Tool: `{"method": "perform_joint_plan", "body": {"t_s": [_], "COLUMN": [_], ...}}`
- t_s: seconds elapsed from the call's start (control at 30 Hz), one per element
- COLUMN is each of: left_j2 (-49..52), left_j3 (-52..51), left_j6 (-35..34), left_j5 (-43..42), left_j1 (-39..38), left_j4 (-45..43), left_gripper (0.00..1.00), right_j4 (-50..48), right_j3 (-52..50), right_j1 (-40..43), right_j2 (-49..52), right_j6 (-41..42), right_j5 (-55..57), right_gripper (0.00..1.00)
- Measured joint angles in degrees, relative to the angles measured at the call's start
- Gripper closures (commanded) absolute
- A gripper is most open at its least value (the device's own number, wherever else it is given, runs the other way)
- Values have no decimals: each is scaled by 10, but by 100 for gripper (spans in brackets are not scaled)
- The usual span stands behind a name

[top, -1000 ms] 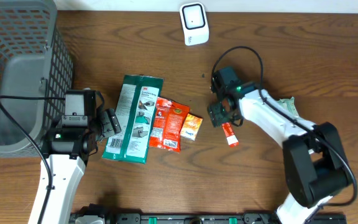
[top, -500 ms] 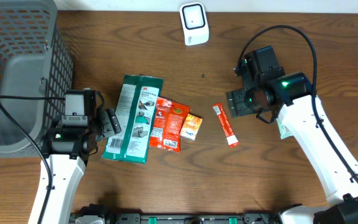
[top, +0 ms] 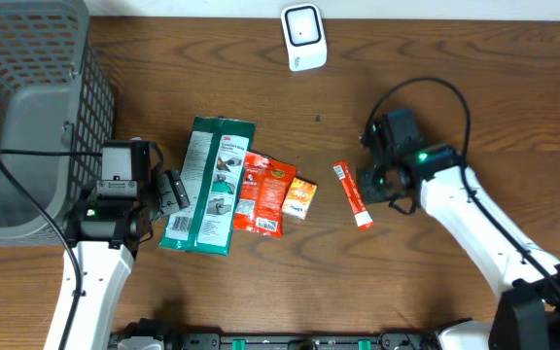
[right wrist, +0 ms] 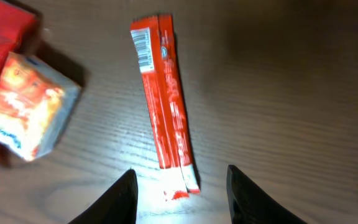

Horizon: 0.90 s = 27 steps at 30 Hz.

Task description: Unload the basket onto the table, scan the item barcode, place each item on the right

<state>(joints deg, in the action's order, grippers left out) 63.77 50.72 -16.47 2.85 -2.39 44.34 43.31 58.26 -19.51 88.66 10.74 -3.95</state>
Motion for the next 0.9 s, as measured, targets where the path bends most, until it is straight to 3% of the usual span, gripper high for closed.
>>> {"method": "perform_joint_plan", "body": {"t_s": [0.3, 0.9], "left_j2": [0, 0], "left_j3": [0, 0], "left_j6": [0, 0], "left_j5": [0, 0], "left_j1": [0, 0], "left_j4": [0, 0], "left_gripper": [15, 15], "right_j4": [-85, -116], "right_j3": [-92, -96], "right_j1": [-3, -11], "right_j2": [0, 69], "right_j6": [19, 23], "right_j5": [-17, -27], "right_gripper": [62, 65]}}
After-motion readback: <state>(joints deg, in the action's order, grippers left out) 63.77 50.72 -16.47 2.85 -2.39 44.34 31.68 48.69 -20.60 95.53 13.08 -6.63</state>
